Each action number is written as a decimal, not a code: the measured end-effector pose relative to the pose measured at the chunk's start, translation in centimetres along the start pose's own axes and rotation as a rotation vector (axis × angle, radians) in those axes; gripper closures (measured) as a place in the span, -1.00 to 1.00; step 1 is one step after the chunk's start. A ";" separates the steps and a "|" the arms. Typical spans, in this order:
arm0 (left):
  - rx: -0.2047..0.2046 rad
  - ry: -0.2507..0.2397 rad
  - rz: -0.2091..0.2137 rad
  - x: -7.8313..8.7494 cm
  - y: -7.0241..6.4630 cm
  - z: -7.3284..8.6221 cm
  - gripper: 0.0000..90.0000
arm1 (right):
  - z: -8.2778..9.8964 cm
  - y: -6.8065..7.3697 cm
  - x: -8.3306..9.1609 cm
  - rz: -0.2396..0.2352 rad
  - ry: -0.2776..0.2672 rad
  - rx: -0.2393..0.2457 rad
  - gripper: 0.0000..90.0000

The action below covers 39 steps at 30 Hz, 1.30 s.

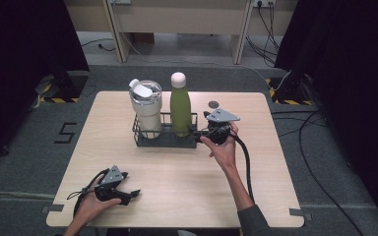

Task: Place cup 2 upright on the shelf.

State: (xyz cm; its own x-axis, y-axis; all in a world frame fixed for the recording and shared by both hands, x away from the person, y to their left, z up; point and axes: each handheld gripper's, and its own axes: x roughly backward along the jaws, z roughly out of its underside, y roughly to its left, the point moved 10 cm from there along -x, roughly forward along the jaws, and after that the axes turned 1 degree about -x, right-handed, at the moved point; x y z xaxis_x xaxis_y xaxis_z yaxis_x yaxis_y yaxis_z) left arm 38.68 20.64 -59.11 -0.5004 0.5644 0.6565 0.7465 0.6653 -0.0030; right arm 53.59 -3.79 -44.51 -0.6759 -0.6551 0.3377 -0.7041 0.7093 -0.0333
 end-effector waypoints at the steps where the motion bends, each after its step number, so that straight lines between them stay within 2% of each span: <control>1: 0.000 0.000 0.000 0.0 0.0 0.0 -0.67 | 0.0 0.0 0.1 0.000 -0.002 0.001 -0.59; 19: 0.000 0.000 0.000 0.0 0.0 0.0 -0.67 | 1.2 -0.1 2.1 0.010 0.001 -0.009 -0.58; 39: 0.000 0.000 0.000 0.0 0.0 0.0 -0.67 | 2.6 0.3 4.5 0.029 0.012 0.019 -0.59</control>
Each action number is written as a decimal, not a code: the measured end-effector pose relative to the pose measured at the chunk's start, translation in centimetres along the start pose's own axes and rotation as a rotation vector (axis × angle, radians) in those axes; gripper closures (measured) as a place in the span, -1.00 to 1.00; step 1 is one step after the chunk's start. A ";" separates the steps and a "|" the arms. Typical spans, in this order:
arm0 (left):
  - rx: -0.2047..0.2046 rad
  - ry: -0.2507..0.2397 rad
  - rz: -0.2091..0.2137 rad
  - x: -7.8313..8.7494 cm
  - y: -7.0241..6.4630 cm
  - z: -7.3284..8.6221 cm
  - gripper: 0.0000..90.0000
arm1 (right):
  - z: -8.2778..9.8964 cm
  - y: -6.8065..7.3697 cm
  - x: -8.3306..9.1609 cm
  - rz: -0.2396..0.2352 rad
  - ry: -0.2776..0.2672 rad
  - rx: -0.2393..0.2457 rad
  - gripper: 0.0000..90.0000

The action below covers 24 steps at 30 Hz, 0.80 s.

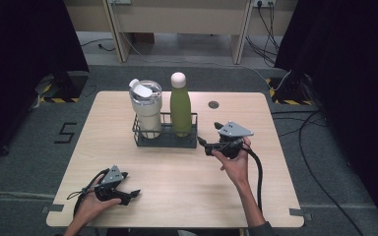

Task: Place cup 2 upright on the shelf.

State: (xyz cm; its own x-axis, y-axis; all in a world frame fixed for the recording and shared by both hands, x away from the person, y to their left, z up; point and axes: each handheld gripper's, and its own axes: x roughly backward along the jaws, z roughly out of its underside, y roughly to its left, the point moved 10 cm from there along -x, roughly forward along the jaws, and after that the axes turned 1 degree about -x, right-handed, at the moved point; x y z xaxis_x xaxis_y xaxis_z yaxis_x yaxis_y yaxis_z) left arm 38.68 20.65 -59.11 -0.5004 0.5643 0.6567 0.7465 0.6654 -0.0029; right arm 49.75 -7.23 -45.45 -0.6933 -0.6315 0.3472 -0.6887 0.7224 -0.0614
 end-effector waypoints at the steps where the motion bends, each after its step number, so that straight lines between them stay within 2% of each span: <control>1: 0.000 0.000 0.000 0.0 0.0 0.0 -0.68 | 0.0 0.0 0.1 0.000 0.000 0.000 -0.59; 10: 0.000 0.000 0.000 0.0 0.0 0.0 -0.67 | 0.9 -0.2 1.3 0.015 0.010 0.008 -0.58; 24: 0.001 0.000 -0.001 0.0 0.0 0.0 -0.68 | 2.6 -0.2 3.5 0.014 0.026 -0.005 -0.58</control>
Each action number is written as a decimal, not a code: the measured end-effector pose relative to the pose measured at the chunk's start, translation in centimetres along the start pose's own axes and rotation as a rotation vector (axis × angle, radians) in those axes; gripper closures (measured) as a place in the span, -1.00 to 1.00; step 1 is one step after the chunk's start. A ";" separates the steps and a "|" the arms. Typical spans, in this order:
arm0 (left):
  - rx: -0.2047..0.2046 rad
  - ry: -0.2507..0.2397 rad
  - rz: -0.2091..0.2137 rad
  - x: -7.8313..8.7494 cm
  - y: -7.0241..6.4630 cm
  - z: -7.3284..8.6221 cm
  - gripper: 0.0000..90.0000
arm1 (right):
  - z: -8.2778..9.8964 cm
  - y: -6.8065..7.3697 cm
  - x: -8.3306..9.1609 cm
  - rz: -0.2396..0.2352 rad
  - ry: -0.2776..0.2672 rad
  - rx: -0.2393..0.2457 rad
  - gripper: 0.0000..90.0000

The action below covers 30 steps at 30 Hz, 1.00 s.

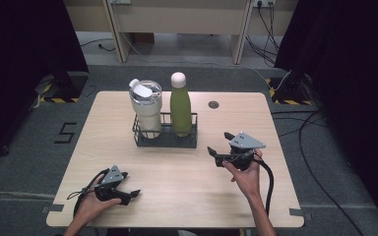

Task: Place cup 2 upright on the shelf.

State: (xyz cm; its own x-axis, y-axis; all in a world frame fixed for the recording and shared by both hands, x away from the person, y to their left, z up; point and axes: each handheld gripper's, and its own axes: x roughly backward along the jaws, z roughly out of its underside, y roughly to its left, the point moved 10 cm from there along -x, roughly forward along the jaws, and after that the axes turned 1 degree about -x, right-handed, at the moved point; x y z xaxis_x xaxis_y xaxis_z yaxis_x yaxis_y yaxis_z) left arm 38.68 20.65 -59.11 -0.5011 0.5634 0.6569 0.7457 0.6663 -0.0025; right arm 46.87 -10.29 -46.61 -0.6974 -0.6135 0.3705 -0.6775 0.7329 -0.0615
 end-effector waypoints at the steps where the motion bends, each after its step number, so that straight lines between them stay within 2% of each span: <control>1: 0.000 0.000 0.000 0.0 0.0 0.0 -0.68 | 0.2 0.0 0.1 -0.002 0.004 0.000 -0.58; 12: 0.000 0.000 0.000 0.0 0.0 0.0 -0.68 | 1.5 -0.6 1.8 0.026 0.013 -0.007 -0.57; 20: -0.001 0.000 0.000 0.0 0.0 0.0 -0.68 | 2.0 -0.6 2.9 0.028 0.007 -0.015 -0.57; 30: -0.001 0.000 0.001 0.0 0.0 0.0 -0.68 | 3.6 -0.8 4.0 0.032 0.014 -0.048 -0.57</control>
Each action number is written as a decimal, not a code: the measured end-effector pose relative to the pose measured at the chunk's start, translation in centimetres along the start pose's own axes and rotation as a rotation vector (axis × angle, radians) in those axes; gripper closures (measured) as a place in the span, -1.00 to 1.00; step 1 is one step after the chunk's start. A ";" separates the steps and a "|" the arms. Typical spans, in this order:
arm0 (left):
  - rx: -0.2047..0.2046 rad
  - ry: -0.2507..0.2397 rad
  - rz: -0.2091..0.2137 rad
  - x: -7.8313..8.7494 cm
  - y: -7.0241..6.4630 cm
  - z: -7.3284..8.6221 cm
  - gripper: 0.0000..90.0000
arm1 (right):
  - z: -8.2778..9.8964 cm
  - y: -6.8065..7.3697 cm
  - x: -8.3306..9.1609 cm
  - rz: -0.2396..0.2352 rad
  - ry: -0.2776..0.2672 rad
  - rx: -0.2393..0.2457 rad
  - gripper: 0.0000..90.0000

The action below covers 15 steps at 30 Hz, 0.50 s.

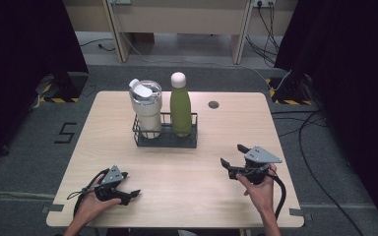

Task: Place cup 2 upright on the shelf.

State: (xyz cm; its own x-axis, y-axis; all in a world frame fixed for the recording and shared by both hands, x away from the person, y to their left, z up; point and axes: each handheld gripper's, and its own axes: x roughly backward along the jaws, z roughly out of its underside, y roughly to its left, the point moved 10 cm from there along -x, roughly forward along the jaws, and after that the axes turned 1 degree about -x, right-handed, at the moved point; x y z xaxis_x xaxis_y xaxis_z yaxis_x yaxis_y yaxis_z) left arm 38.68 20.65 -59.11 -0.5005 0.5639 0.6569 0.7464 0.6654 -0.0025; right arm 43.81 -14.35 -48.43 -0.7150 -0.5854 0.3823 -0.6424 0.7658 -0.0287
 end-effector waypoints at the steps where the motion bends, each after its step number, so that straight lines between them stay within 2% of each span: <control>1: 0.000 0.000 0.000 0.0 0.0 0.0 -0.68 | 0.3 0.0 0.0 0.001 0.010 -0.001 -0.57; 3: 0.001 0.000 0.000 0.0 0.0 0.0 -0.68 | 0.7 -0.1 0.0 0.005 0.016 0.000 -0.57; 4: 0.001 0.000 0.000 0.0 0.0 0.0 -0.68 | 1.1 0.0 0.0 -0.002 0.019 -0.014 -0.57; 7: 0.001 0.000 0.000 0.0 0.0 0.0 -0.68 | 2.1 0.0 0.0 0.002 0.045 -0.006 -0.57; 15: 0.001 -0.001 0.001 0.0 0.0 0.0 -0.68 | 3.5 -0.1 0.4 0.004 0.052 -0.038 -0.57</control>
State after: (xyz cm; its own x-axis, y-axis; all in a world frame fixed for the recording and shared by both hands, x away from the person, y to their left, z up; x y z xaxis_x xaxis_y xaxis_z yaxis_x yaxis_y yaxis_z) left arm 38.69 20.64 -59.11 -0.5004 0.5648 0.6562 0.7464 0.6655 -0.0037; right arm 42.68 -15.59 -51.48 -0.7013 -0.5688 0.4297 -0.6283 0.7780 0.0044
